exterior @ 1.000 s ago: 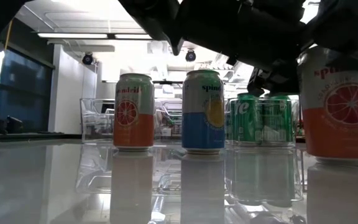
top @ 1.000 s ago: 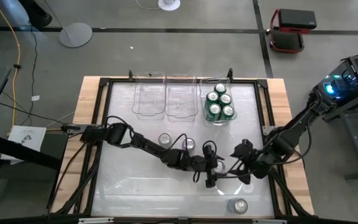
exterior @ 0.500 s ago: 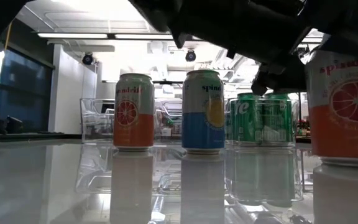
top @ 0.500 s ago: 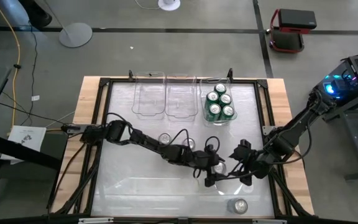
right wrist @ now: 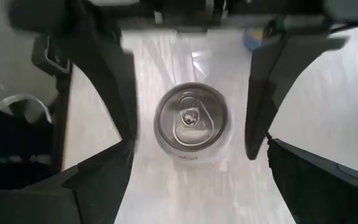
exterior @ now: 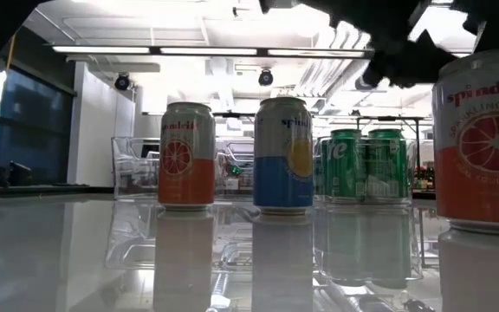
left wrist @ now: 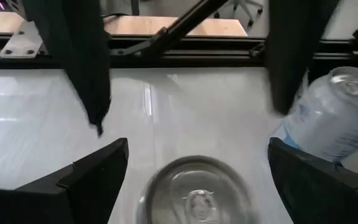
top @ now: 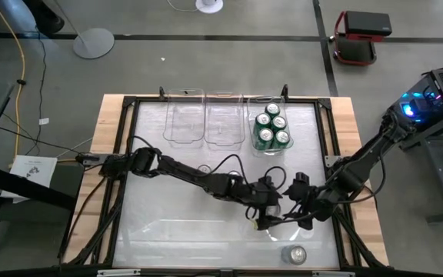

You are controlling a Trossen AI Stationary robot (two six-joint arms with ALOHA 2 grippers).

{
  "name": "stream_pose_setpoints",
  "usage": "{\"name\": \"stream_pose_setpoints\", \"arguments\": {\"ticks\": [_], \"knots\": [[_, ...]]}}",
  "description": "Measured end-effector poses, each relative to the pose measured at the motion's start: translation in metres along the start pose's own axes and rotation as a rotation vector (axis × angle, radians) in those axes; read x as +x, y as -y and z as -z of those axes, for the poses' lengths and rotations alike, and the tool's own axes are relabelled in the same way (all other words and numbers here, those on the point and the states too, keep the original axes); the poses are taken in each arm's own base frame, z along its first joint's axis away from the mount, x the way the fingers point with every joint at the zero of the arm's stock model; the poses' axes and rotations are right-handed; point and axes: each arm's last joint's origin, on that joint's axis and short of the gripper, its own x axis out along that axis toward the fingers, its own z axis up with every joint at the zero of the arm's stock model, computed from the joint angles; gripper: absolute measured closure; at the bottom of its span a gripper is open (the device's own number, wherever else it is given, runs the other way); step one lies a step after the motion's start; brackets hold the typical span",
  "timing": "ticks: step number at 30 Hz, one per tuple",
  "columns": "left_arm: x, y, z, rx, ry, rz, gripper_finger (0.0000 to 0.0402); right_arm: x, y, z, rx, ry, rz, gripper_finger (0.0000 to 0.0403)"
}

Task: Sort soda cans
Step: Put the orange-white soda can into the center transparent bin

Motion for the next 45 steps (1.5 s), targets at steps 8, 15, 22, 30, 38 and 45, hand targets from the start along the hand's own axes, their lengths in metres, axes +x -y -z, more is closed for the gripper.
{"name": "stream_pose_setpoints", "arguments": {"ticks": [8, 15, 22, 30, 38, 45], "knots": [[-0.033, 0.003, -0.027, -0.084, -0.299, -0.169, 0.0039, 0.031, -0.013, 0.003, -0.199, -0.03, 0.036, 0.0045], [-0.088, 0.031, -0.042, -0.019, -0.487, -0.356, 0.0039, 0.054, -0.012, -0.003, -0.201, -0.013, 0.088, 0.0045], [-0.135, 0.05, -0.047, -0.081, -0.521, -0.508, 0.0039, 0.074, -0.01, -0.003, -0.193, -0.072, 0.103, 0.0046], [-0.192, 0.066, -0.049, -0.165, -0.515, -0.707, 0.0039, 0.085, -0.012, -0.001, -0.168, -0.094, 0.091, 0.0116], [-0.251, 0.072, -0.024, -0.334, -0.421, -0.774, 0.0045, 0.061, -0.016, -0.027, -0.094, -0.063, 0.053, 0.0118], [-0.317, 0.058, 0.005, -0.596, -0.179, -0.787, 0.0046, 0.007, 0.001, -0.102, -0.109, 0.203, 0.014, 0.0117]]}}
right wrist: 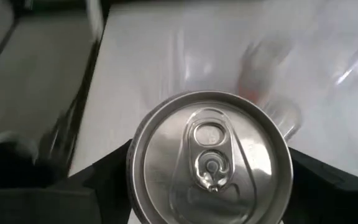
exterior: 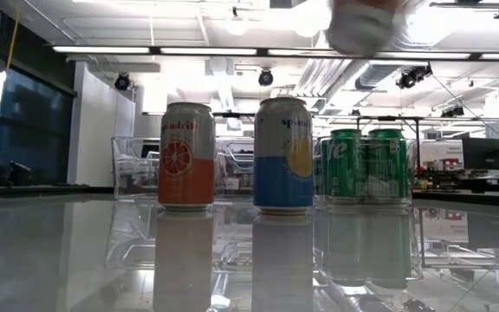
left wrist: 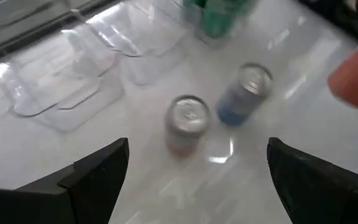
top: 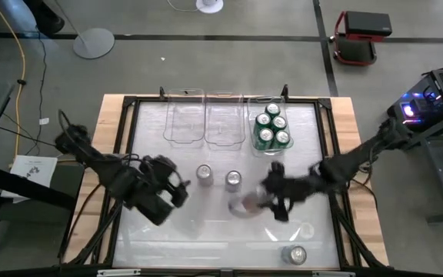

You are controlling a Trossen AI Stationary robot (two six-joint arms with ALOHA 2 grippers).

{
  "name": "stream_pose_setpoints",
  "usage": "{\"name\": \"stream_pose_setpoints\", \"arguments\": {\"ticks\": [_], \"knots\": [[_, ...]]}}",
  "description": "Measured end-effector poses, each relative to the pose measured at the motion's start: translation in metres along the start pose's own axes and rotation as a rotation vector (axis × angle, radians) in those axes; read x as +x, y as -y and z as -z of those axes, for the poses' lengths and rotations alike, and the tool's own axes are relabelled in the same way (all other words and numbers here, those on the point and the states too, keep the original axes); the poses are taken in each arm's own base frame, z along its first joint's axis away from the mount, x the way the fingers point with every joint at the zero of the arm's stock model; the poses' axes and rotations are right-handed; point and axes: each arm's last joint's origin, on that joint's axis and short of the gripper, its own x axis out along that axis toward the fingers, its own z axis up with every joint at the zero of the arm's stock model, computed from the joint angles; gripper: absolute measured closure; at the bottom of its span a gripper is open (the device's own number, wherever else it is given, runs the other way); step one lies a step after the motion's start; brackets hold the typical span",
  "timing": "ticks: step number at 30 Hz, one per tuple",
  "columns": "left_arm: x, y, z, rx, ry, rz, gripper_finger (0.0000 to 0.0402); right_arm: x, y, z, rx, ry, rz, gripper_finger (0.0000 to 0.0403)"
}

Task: Sort soda cans
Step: Put the orange-white soda can into the center transparent bin

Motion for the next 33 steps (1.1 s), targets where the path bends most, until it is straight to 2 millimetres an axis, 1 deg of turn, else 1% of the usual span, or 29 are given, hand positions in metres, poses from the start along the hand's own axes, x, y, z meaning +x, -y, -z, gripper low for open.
{"name": "stream_pose_setpoints", "arguments": {"ticks": [3, 5, 7, 9, 11, 14, 16, 18, 21, 23, 28, 31, 33], "knots": [[0.002, -0.023, 0.004, -0.103, 0.083, 0.018, 0.0046, -0.006, 0.035, -0.032, 0.001, 0.1, 0.087, 0.0117], [0.004, -0.038, 0.005, -0.157, 0.124, 0.014, 0.0046, -0.006, 0.066, -0.05, 0.036, 0.129, 0.163, 0.0117], [0.007, -0.048, 0.006, -0.206, 0.145, 0.02, 0.0046, -0.001, 0.099, -0.065, 0.062, 0.133, 0.209, 0.0117], [0.01, -0.055, 0.005, -0.231, 0.147, 0.014, 0.0046, 0.01, 0.13, -0.074, 0.061, 0.112, 0.244, 0.0118], [0.009, -0.059, 0.001, -0.266, 0.156, 0.028, 0.0046, 0.027, 0.16, -0.076, 0.047, 0.066, 0.291, 0.0117], [0.007, -0.063, -0.006, -0.262, 0.175, 0.042, 0.0046, 0.054, 0.201, -0.071, 0.046, 0.003, 0.301, 0.0118], [0.006, -0.067, -0.009, -0.24, 0.179, 0.04, 0.0046, 0.067, 0.224, -0.066, 0.084, -0.011, 0.298, 0.0117], [0.004, -0.072, -0.013, -0.214, 0.187, 0.041, 0.0046, 0.078, 0.242, -0.06, 0.118, -0.041, 0.299, 0.0117], [0.001, -0.082, -0.021, -0.163, 0.223, 0.024, 0.0046, 0.094, 0.26, -0.047, 0.136, -0.114, 0.299, 0.0117], [-0.001, -0.092, -0.028, -0.134, 0.26, 0.008, 0.0046, 0.102, 0.264, -0.04, 0.143, -0.159, 0.284, 0.0117], [-0.013, -0.126, -0.046, -0.057, 0.347, -0.048, 0.0046, 0.116, 0.264, -0.031, 0.155, -0.218, 0.254, 0.0117], [-0.02, -0.143, -0.054, 0.017, 0.388, -0.086, 0.0046, 0.124, 0.263, -0.026, 0.156, -0.254, 0.246, 0.0117], [-0.024, -0.153, -0.058, 0.025, 0.412, -0.096, 0.0046, 0.128, 0.262, -0.023, 0.155, -0.274, 0.243, 0.0117]]}}
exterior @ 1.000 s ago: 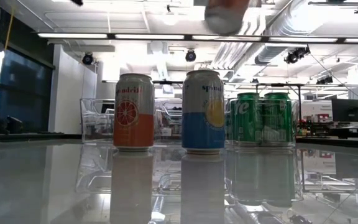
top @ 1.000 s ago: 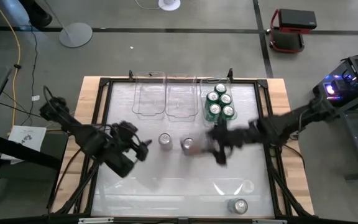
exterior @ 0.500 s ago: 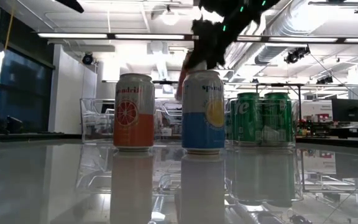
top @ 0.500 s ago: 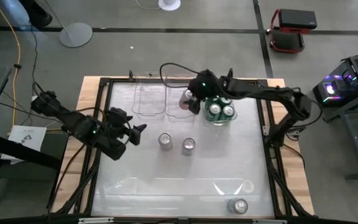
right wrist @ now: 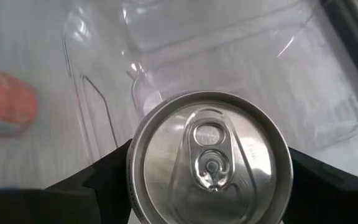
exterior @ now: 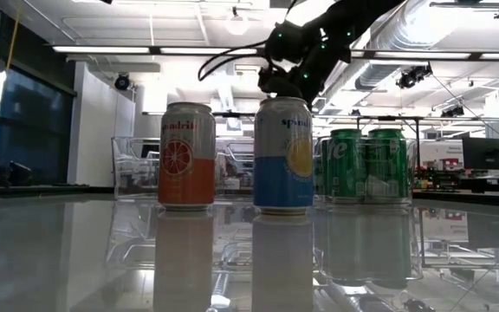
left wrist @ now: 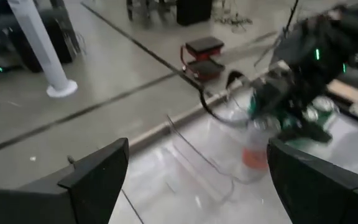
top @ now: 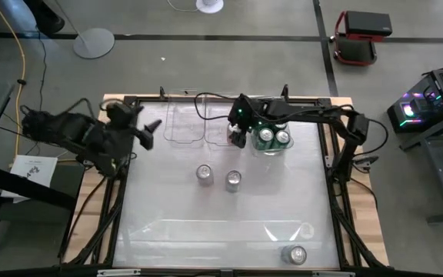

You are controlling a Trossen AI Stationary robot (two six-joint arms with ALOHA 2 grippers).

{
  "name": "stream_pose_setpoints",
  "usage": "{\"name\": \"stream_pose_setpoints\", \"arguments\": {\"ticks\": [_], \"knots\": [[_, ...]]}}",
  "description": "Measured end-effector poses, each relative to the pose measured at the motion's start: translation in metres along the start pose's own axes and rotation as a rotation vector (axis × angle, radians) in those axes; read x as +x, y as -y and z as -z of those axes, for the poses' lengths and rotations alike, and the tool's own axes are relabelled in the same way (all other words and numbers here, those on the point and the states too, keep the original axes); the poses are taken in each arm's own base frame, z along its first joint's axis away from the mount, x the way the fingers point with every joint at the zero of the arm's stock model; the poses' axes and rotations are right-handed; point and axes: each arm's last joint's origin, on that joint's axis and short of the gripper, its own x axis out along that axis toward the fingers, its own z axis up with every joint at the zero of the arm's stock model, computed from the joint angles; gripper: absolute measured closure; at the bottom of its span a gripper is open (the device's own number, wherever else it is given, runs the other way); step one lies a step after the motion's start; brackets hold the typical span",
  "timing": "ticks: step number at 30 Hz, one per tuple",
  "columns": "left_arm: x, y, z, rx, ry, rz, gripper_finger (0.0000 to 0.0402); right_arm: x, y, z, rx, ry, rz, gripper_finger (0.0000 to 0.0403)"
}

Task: Sort soda cans
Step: Put the orange-white soda can into the center transparent bin

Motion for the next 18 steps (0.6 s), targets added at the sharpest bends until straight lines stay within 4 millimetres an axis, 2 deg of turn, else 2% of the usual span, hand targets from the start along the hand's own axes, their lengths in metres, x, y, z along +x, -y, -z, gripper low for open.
{"name": "stream_pose_setpoints", "arguments": {"ticks": [5, 12, 18], "knots": [[-0.002, -0.015, -0.01, 0.001, 0.066, -0.041, 0.0046, 0.008, 0.0, 0.005, -0.036, -0.046, -0.003, 0.0117], [0.004, -0.02, -0.018, 0.064, 0.089, -0.094, 0.0046, 0.008, 0.0, 0.006, -0.044, -0.057, -0.003, 0.0117], [0.008, -0.024, -0.018, 0.087, 0.037, -0.073, 0.0046, 0.008, 0.0, 0.006, -0.049, -0.06, -0.004, 0.007]]}}
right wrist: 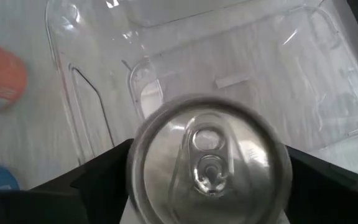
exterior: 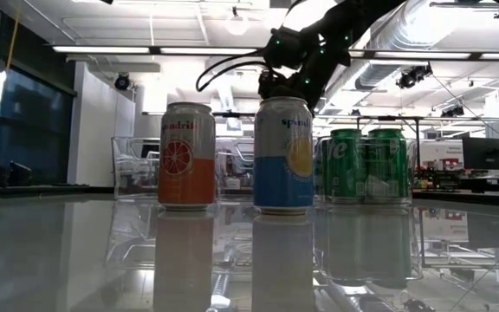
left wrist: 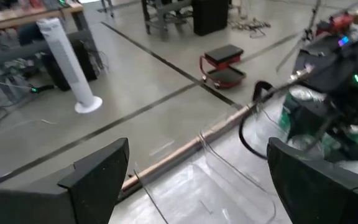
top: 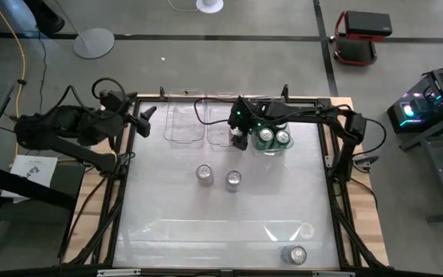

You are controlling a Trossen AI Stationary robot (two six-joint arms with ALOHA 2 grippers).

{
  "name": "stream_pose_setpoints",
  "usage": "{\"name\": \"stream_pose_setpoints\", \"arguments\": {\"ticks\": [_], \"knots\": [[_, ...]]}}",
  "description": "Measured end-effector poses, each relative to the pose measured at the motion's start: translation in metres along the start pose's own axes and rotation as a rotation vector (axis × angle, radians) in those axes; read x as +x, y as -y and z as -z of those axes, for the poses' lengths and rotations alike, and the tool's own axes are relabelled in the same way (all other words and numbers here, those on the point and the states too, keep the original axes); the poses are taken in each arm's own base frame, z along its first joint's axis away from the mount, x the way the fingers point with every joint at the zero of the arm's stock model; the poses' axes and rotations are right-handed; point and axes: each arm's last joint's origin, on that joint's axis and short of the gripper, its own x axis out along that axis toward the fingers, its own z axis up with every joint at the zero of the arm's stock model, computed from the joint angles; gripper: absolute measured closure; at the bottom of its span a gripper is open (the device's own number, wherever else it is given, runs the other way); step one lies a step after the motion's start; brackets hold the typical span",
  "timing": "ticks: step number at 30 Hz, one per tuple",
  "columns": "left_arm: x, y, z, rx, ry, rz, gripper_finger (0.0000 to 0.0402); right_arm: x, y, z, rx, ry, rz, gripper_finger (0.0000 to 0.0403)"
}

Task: Sort soda cans
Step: Put the orange-white soda can into the center transparent bin, then adjust the right transparent bin

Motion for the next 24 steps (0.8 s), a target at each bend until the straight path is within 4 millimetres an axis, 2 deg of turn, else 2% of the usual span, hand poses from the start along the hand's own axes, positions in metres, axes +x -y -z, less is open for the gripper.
{"name": "stream_pose_setpoints", "arguments": {"ticks": [5, 12, 15, 18, 24], "knots": [[0.001, -0.001, 0.001, 0.039, -0.041, 0.055, 0.0046, -0.011, 0.0, -0.009, 0.049, 0.003, 0.016, 0.0062], [0.004, -0.002, 0.001, 0.103, -0.069, 0.084, 0.0046, -0.047, -0.004, -0.044, 0.043, 0.1, 0.086, 0.0059], [0.006, -0.003, 0.001, 0.123, -0.084, 0.098, 0.0046, -0.061, -0.017, -0.056, 0.014, 0.134, 0.009, 0.0062], [0.008, -0.004, 0.001, 0.142, -0.097, 0.104, 0.0046, -0.068, -0.035, -0.059, -0.006, 0.133, -0.076, 0.0083], [0.01, -0.006, 0.001, 0.153, -0.125, 0.123, 0.0046, -0.082, -0.075, -0.037, -0.021, -0.094, -0.112, 0.0164]]}}
